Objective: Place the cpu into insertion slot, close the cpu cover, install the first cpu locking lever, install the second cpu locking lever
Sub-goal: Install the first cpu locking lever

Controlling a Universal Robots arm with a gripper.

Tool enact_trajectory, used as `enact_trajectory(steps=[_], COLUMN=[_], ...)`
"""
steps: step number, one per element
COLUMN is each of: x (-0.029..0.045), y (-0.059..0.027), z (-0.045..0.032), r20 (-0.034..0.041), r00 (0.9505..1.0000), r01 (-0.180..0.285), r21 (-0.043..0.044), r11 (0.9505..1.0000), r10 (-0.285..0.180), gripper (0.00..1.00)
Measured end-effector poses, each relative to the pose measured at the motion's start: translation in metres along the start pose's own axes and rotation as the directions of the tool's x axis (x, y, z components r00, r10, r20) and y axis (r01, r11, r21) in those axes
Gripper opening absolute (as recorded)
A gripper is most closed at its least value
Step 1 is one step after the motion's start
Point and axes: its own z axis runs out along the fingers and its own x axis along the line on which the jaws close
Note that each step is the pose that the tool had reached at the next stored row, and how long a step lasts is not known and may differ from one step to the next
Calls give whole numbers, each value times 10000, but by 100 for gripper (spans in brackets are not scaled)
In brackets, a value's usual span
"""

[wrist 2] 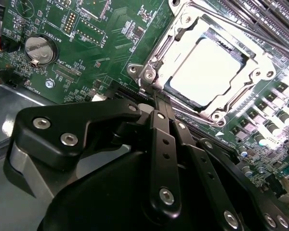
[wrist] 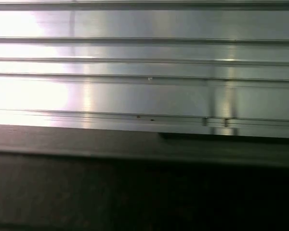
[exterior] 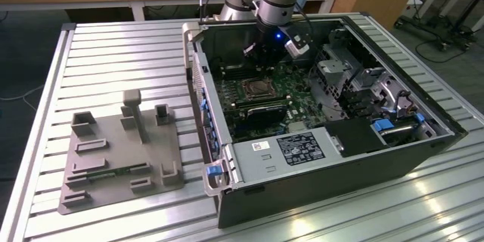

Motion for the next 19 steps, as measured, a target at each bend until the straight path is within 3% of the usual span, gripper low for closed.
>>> enact_trajectory(steps=[9,14,19], x=[33,95,103], y=[11,20,42], z=[-77,-96,-112], r20=[2,11,35], r00=[10000,10000,10000], r01=[0,0,1], r21=[1,0,2], r11=[10000,10000,10000], r10=[0,0,-1], gripper=[11,11,11])
